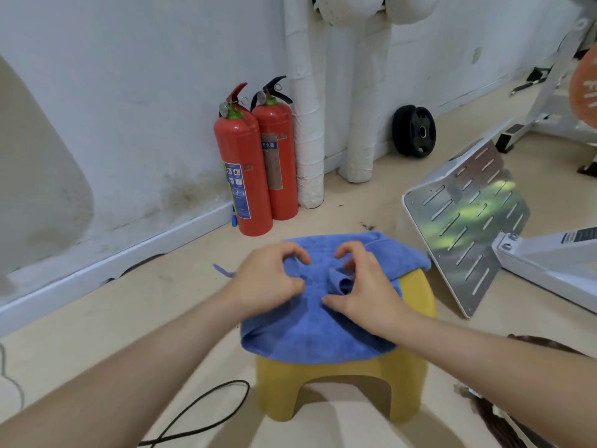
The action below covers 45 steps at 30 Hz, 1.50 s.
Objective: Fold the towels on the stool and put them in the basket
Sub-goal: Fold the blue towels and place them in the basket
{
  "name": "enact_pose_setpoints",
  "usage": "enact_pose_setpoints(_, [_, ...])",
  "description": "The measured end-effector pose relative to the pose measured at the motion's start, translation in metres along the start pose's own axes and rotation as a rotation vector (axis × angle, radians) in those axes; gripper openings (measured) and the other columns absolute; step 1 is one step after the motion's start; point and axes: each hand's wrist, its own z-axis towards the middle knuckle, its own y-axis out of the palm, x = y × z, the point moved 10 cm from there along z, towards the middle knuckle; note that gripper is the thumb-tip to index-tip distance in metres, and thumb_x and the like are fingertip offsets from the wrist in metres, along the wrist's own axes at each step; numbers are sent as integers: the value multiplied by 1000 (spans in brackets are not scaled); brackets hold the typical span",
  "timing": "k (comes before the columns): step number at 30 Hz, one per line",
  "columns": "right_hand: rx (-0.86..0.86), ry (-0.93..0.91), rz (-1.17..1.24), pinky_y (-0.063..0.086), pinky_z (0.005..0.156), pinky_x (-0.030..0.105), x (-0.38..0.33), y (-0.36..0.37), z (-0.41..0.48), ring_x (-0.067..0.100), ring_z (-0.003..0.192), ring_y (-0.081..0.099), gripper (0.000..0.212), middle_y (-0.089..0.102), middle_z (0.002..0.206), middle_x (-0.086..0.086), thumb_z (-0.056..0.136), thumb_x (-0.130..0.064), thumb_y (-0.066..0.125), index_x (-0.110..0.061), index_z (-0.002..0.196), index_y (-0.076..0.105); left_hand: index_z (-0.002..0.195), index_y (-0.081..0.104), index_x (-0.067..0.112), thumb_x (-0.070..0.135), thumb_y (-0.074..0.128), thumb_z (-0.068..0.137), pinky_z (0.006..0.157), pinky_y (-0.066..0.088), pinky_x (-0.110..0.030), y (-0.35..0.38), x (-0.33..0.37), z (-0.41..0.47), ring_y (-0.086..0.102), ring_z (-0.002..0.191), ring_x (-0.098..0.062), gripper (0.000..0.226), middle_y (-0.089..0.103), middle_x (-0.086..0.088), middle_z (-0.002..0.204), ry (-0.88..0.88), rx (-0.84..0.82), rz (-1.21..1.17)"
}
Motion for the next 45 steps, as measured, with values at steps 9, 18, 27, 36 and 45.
enact_pose_setpoints(9, [-260,286,262,40,52,20,5,16,11,11,52,47,28,51,59,-2,74,-22,80,-18,94,60,91,70,31,9,70,82,61,44,-16,11,-17,0,49,55,-4,24,53,9,60,-2,102,-400])
enact_pose_setpoints(18, [-441,189,295,45,74,30,-6,25,14,15,75,52,14,66,81,11,89,-25,66,-25,99,75,93,68,22,1,69,80,64,44,-14,8,-19,1,51,60,-3,25,53,4,66,-19,154,-502])
enact_pose_setpoints(27, [-389,126,113,51,82,21,1,35,16,4,89,66,22,72,92,-8,78,-9,71,-20,97,70,94,56,20,4,65,80,64,45,-26,13,-40,-3,54,60,-11,23,58,-1,67,-160,200,-465])
enact_pose_setpoints(36, [-282,-102,-110,47,69,25,-41,24,28,9,67,58,21,71,73,1,92,-20,58,-9,83,74,80,76,11,24,62,92,89,52,-49,22,-39,-4,67,81,-28,22,71,-23,87,-188,71,-682])
enact_pose_setpoints(45, [-222,0,438,60,76,37,-76,-4,34,22,74,65,7,67,76,7,87,1,64,-5,83,66,96,73,-1,4,56,92,76,58,-31,-5,2,-5,71,81,-28,18,74,-20,89,-80,95,-1115])
